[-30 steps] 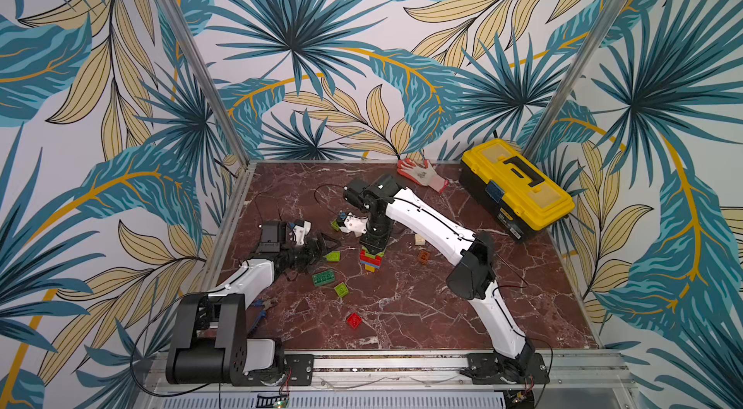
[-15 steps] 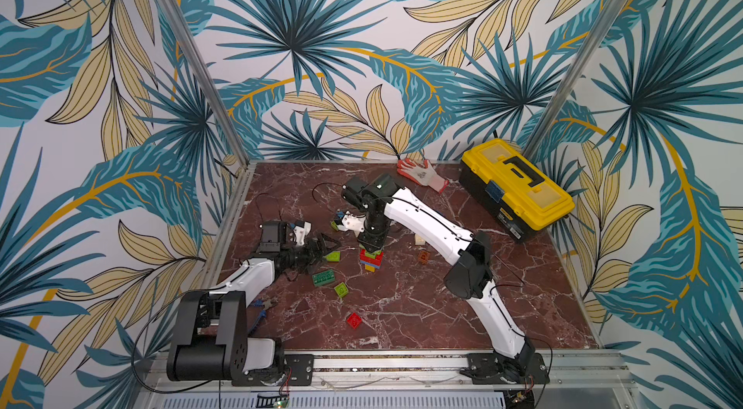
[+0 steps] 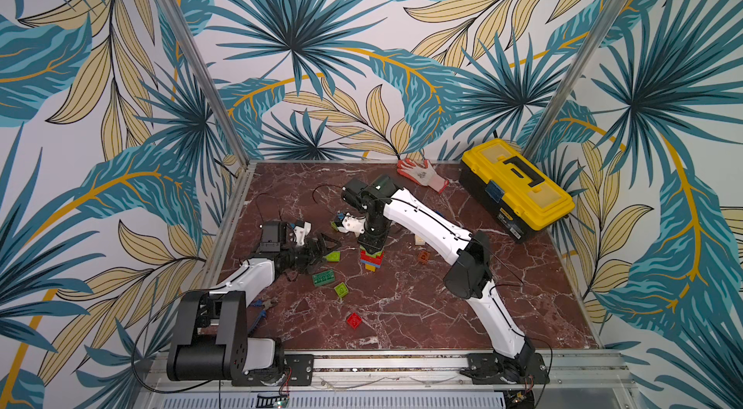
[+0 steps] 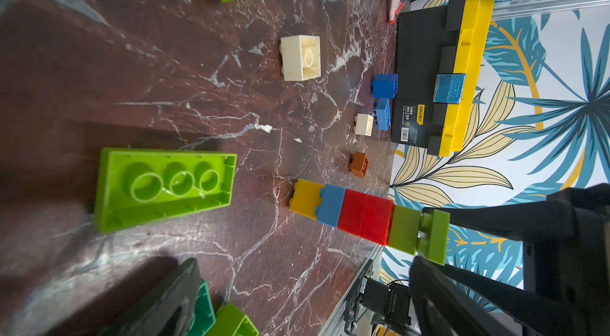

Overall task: Assemble a carrot with lego
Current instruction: Assemble the lego brick with the lego brick.

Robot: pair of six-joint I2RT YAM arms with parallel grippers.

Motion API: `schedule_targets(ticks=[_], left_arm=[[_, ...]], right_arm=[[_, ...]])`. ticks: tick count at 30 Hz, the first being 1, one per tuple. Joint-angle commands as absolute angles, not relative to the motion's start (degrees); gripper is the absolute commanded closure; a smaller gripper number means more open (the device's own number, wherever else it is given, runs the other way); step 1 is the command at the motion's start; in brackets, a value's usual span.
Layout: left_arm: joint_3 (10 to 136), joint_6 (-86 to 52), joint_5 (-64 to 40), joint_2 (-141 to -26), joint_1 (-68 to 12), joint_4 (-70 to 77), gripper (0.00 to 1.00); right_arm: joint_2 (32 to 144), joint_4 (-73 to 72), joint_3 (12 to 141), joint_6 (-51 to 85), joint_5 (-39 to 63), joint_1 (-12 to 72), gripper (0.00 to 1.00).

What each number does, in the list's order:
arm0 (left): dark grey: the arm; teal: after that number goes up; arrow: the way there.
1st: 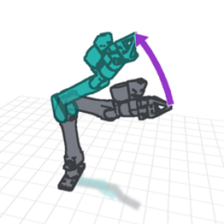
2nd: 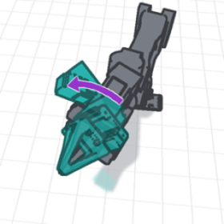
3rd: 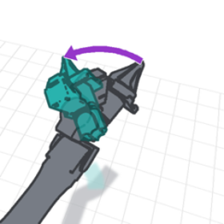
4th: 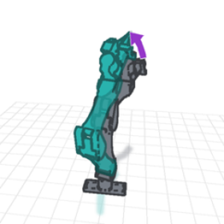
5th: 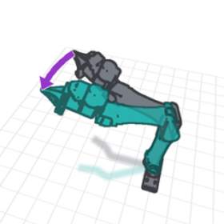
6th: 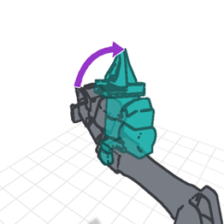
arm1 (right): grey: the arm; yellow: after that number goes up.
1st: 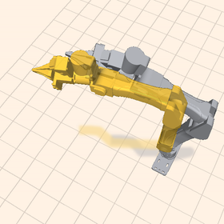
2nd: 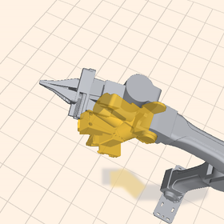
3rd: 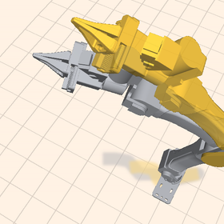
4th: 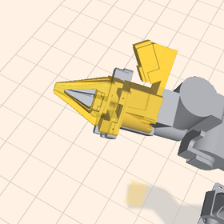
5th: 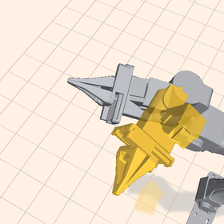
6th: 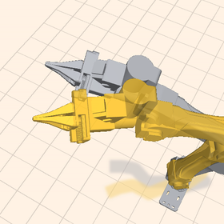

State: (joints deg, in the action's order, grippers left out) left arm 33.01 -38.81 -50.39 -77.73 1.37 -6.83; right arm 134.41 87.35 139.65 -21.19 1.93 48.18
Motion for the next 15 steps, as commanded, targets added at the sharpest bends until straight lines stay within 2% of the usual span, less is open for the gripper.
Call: schedule_targets(ticks=[1,15], left_arm=[[32.8,-37.6,-50.8,-78.0,1.7,-6.3,0.01],[32.7,-37.5,-50.7,-78.2,1.7,-6.4,0.01]], right_arm=[[136.1,88.6,138.0,-21.7,1.6,48.5,0.73],[138.1,89.5,135.5,-23.3,-1.0,49.2,0.74]])
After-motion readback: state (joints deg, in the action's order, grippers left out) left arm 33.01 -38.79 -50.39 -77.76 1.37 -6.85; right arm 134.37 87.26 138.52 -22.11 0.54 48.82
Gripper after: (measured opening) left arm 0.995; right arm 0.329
